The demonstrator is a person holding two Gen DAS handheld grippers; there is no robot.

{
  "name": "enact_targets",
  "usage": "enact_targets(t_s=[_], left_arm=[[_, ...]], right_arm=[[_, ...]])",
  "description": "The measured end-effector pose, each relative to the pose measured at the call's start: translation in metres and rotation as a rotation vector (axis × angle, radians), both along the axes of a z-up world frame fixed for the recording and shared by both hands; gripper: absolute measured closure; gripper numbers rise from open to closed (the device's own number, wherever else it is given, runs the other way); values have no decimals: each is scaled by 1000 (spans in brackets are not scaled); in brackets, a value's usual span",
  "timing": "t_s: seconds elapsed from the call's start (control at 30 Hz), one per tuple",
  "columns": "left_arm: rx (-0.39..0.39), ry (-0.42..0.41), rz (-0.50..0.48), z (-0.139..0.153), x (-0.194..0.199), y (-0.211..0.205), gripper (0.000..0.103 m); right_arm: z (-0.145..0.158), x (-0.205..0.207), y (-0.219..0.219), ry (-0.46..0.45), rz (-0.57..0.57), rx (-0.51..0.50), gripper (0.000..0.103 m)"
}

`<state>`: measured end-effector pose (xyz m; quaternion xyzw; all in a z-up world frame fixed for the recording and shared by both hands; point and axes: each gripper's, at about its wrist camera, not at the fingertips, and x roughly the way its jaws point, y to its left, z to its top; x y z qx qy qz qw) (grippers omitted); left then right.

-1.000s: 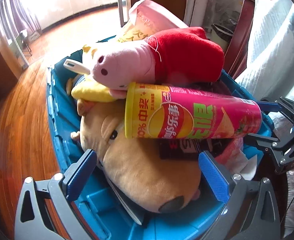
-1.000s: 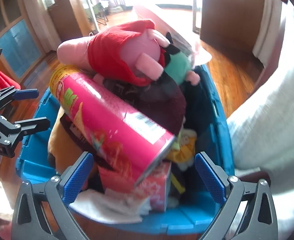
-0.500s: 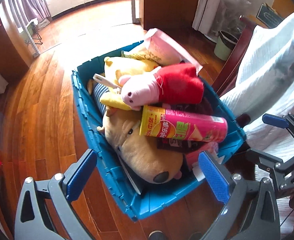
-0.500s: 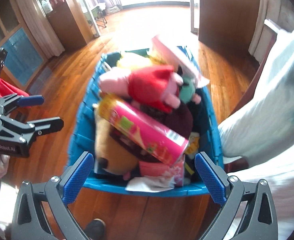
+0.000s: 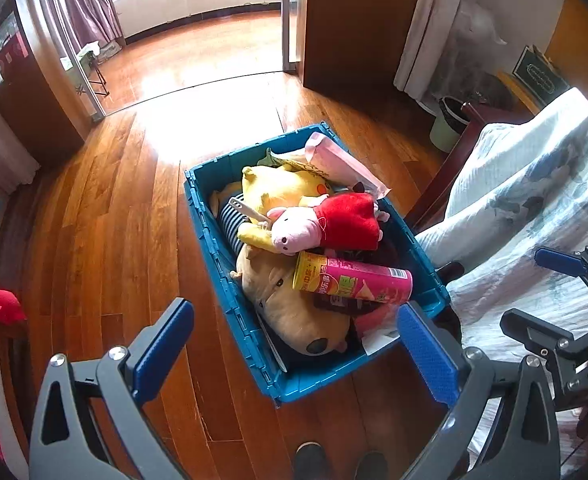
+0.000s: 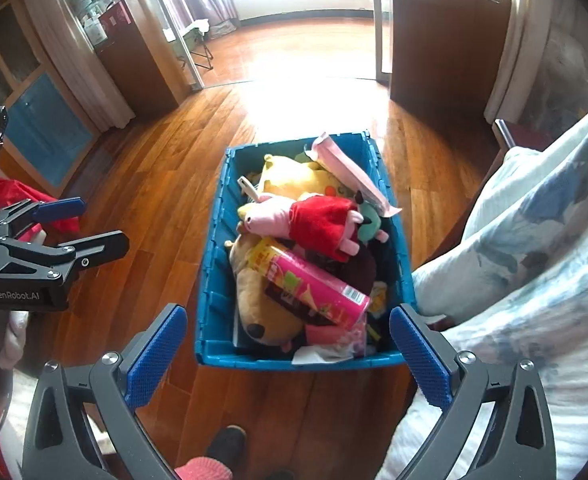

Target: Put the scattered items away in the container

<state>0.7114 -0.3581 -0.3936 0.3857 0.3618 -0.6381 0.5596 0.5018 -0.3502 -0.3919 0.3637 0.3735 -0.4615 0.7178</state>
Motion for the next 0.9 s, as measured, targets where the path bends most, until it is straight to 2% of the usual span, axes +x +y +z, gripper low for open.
enact_targets(t_s=[0.3,0.5,0.7,0.9], left_arm=[[0,-13,-13,68,-2,18,0],[-34,-27,-49,116,-18,24,0],[-71,-40,-139,164,-51,21,0],[-91,-33,-260,196,-103,23,0]], right_arm=[[78,2,18,11,-28,-17,0],[132,-10,29,35,-68,-61,0],[180,-41,49,56,-173,-101,0],[210,-86,79,65,-315,-104,0]])
